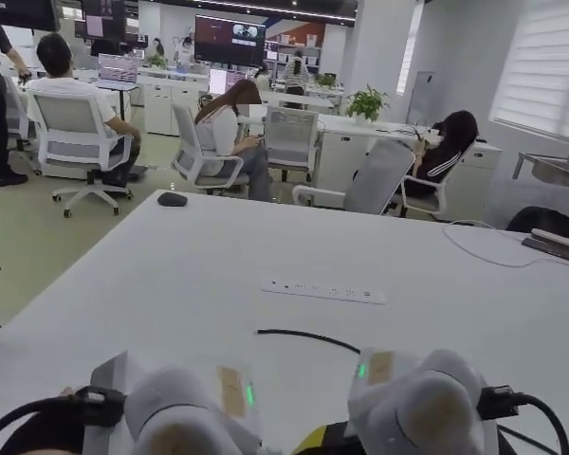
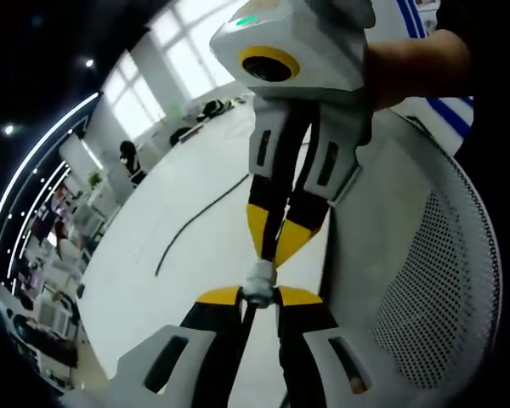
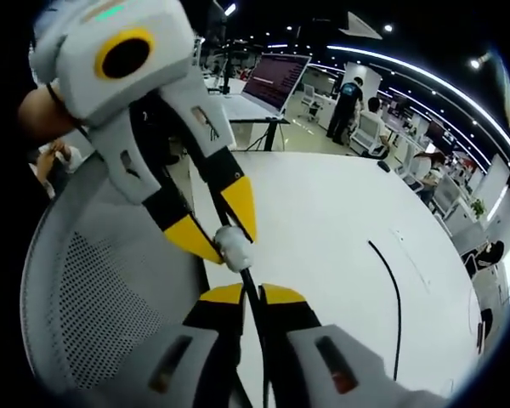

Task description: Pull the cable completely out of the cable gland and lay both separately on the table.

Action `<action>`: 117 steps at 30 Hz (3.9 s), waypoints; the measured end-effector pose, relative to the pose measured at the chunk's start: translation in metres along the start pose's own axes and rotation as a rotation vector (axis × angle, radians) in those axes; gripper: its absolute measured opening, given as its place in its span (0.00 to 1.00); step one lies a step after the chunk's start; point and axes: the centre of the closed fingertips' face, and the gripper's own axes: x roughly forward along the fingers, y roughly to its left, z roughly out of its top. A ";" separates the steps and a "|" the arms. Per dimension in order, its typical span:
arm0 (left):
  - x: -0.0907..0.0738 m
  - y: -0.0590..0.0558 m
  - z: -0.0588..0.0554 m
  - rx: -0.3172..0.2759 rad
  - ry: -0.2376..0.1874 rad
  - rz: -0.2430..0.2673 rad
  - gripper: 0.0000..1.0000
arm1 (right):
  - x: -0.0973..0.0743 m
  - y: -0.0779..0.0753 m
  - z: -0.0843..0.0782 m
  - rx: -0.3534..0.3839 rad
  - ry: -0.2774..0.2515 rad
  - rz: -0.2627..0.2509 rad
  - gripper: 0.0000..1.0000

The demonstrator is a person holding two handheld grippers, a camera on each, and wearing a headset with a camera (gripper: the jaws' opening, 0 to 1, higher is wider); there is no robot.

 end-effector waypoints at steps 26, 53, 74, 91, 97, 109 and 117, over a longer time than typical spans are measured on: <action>-0.018 0.035 -0.032 -0.062 0.051 0.089 0.16 | -0.015 -0.024 -0.025 0.070 0.036 -0.068 0.03; -0.024 0.025 -0.052 -0.121 0.086 0.095 0.17 | -0.027 -0.246 -0.060 0.079 0.125 -0.441 0.04; -0.033 0.027 -0.058 -0.153 0.105 0.091 0.17 | -0.062 -0.252 -0.118 0.258 0.224 -0.474 0.19; 0.004 0.034 -0.039 -0.052 0.088 -0.033 0.17 | -0.091 -0.099 -0.072 0.290 -0.011 -0.332 0.21; 0.039 0.034 -0.038 -0.028 0.070 -0.114 0.17 | -0.103 -0.062 -0.086 0.344 0.009 -0.377 0.20; 0.130 0.004 -0.073 -0.093 0.158 -0.313 0.17 | -0.106 -0.047 -0.085 0.339 -0.001 -0.409 0.16; 0.149 -0.019 -0.129 -0.105 0.315 -0.388 0.17 | -0.114 -0.043 -0.083 0.339 -0.014 -0.415 0.17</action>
